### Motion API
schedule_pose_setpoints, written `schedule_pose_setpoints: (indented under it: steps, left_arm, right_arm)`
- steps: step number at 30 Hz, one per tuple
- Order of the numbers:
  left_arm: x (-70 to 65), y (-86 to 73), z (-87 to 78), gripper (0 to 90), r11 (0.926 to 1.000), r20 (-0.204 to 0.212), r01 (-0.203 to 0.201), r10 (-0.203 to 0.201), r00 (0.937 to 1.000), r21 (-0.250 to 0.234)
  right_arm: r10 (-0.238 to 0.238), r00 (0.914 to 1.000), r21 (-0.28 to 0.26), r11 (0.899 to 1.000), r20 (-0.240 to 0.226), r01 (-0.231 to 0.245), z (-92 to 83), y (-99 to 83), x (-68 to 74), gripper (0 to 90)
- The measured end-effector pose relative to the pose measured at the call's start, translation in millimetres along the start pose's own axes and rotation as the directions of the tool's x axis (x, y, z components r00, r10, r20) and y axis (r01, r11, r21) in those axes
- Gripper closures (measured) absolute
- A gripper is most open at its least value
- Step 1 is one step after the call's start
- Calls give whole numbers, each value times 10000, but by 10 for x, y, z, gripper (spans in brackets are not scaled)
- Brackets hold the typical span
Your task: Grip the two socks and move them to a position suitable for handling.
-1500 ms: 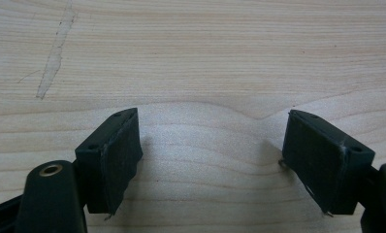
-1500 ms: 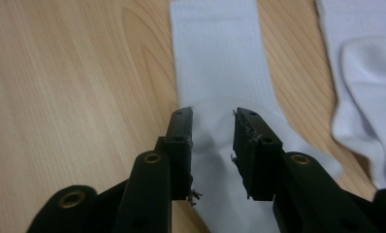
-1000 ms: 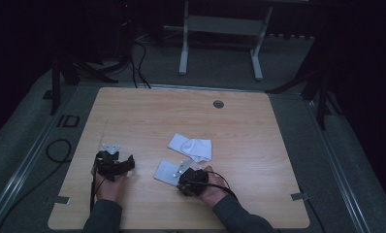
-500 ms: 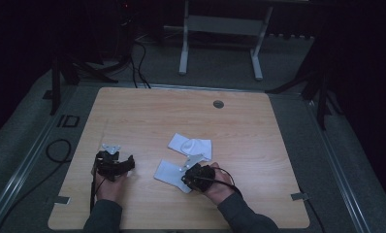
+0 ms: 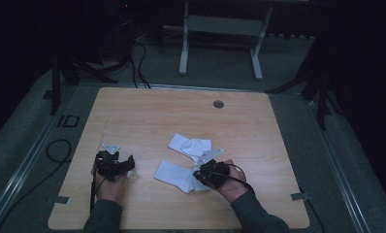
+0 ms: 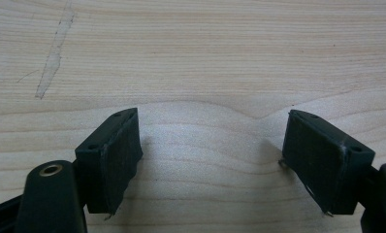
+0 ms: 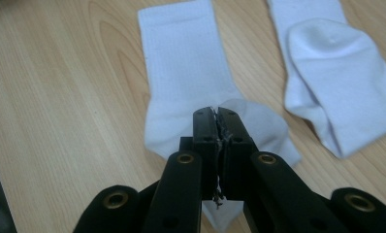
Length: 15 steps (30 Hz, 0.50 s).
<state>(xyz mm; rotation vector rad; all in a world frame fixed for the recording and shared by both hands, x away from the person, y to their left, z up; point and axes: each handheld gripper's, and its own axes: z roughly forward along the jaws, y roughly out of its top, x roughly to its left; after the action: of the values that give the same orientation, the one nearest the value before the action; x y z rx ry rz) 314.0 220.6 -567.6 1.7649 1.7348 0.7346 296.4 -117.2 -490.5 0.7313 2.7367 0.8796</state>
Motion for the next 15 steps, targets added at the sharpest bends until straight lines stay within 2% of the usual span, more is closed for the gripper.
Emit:
schedule_pose_setpoints:
  steps: [11,15]
  left_arm:
    - [-1,0,-1,216,10000,-3,-2,2,10000,9]
    - [-1,0,-1,216,10000,-3,-1,1,10000,8]
  right_arm:
    - [565,9974,-146,9983,457,-559,-141,-206,-221,872]
    - [947,9924,-168,9955,789,-937,-218,-318,-323,872]
